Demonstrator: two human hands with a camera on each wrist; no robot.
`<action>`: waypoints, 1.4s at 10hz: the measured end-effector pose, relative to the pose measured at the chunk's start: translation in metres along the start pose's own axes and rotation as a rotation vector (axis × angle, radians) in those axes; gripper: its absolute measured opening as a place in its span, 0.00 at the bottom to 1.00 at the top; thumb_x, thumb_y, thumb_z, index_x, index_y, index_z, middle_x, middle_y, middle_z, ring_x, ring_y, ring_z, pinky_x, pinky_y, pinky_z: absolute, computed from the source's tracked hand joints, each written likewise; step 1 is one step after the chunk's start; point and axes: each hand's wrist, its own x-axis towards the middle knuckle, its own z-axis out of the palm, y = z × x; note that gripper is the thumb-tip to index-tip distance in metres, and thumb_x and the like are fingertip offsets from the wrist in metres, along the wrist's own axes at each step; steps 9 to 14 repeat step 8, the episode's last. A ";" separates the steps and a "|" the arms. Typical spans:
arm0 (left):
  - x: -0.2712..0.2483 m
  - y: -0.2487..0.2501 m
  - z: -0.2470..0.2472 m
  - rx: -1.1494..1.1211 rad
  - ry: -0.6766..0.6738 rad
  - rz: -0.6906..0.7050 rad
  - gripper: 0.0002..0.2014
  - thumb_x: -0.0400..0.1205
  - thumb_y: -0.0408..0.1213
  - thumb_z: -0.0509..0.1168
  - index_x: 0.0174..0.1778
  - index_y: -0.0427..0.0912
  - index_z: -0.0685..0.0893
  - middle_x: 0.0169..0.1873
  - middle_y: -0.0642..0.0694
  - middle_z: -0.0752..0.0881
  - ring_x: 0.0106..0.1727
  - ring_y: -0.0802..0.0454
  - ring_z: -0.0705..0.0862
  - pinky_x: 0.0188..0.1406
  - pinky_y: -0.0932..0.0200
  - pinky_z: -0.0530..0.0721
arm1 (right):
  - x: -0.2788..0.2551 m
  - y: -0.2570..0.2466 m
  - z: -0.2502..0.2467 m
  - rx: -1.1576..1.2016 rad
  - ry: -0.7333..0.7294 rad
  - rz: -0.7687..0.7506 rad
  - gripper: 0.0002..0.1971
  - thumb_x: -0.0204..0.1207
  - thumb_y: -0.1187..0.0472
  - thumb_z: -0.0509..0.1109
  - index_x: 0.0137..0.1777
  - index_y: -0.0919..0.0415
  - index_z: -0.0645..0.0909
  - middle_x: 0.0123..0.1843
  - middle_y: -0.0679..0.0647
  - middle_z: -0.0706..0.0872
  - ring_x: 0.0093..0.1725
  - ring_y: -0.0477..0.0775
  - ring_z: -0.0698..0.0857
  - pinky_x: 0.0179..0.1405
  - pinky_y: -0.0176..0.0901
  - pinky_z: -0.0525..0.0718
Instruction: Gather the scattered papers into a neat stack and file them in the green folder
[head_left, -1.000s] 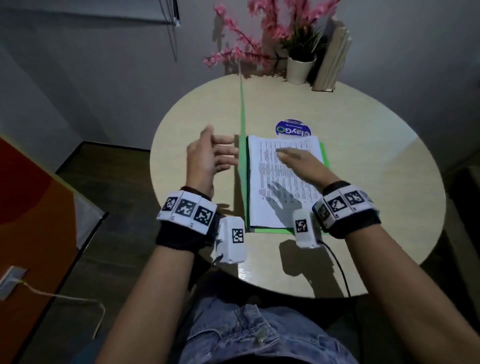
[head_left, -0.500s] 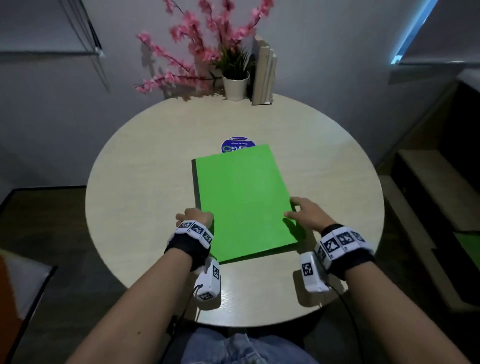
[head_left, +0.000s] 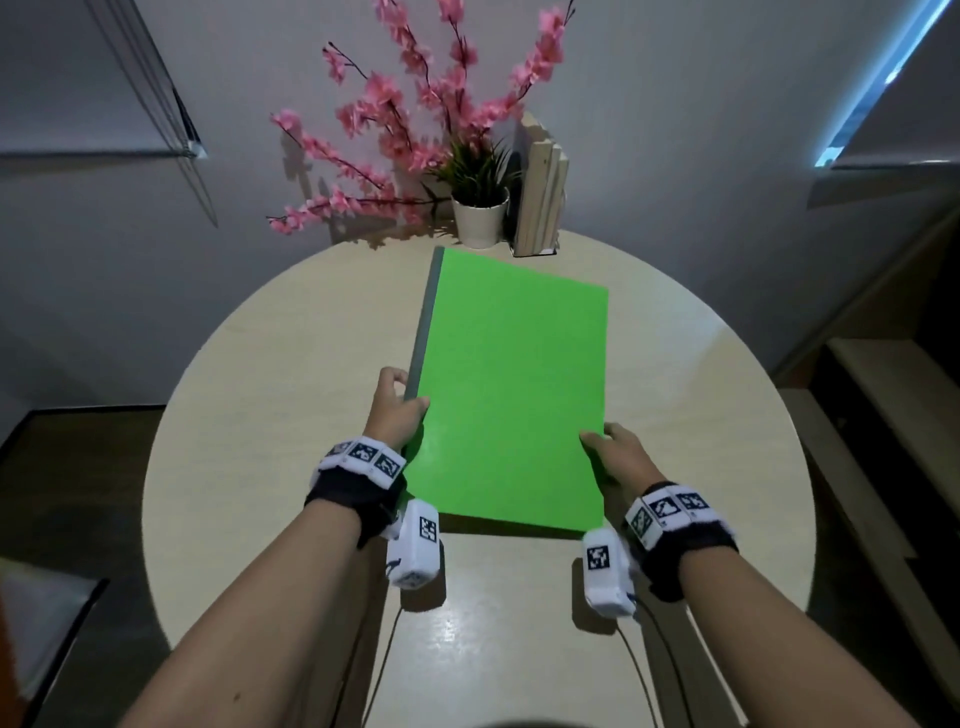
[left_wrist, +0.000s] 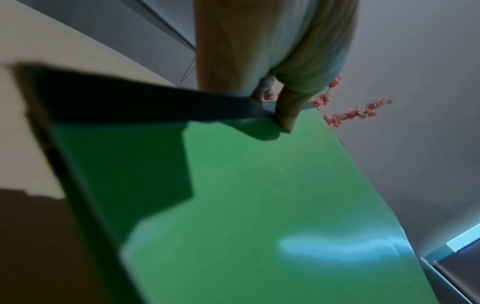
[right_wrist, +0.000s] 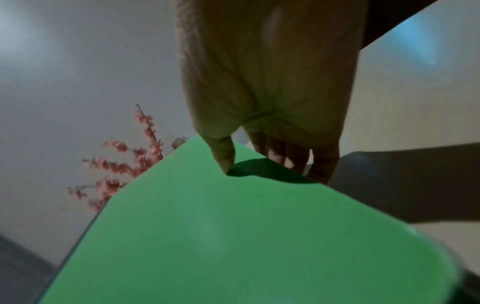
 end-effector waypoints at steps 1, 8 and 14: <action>0.041 0.023 -0.002 -0.039 0.027 -0.025 0.10 0.81 0.26 0.58 0.51 0.42 0.64 0.32 0.46 0.71 0.27 0.52 0.69 0.23 0.59 0.67 | 0.027 -0.038 0.002 0.131 0.067 -0.062 0.19 0.79 0.68 0.60 0.70 0.68 0.69 0.66 0.66 0.81 0.57 0.60 0.82 0.56 0.53 0.83; 0.133 -0.010 0.003 0.324 -0.190 -0.046 0.35 0.79 0.35 0.66 0.80 0.38 0.57 0.79 0.37 0.66 0.77 0.40 0.69 0.77 0.47 0.68 | 0.091 -0.053 0.015 -0.083 0.037 -0.110 0.32 0.77 0.74 0.57 0.81 0.62 0.53 0.81 0.60 0.64 0.79 0.57 0.65 0.77 0.47 0.64; 0.133 -0.010 0.003 0.324 -0.190 -0.046 0.35 0.79 0.35 0.66 0.80 0.38 0.57 0.79 0.37 0.66 0.77 0.40 0.69 0.77 0.47 0.68 | 0.091 -0.053 0.015 -0.083 0.037 -0.110 0.32 0.77 0.74 0.57 0.81 0.62 0.53 0.81 0.60 0.64 0.79 0.57 0.65 0.77 0.47 0.64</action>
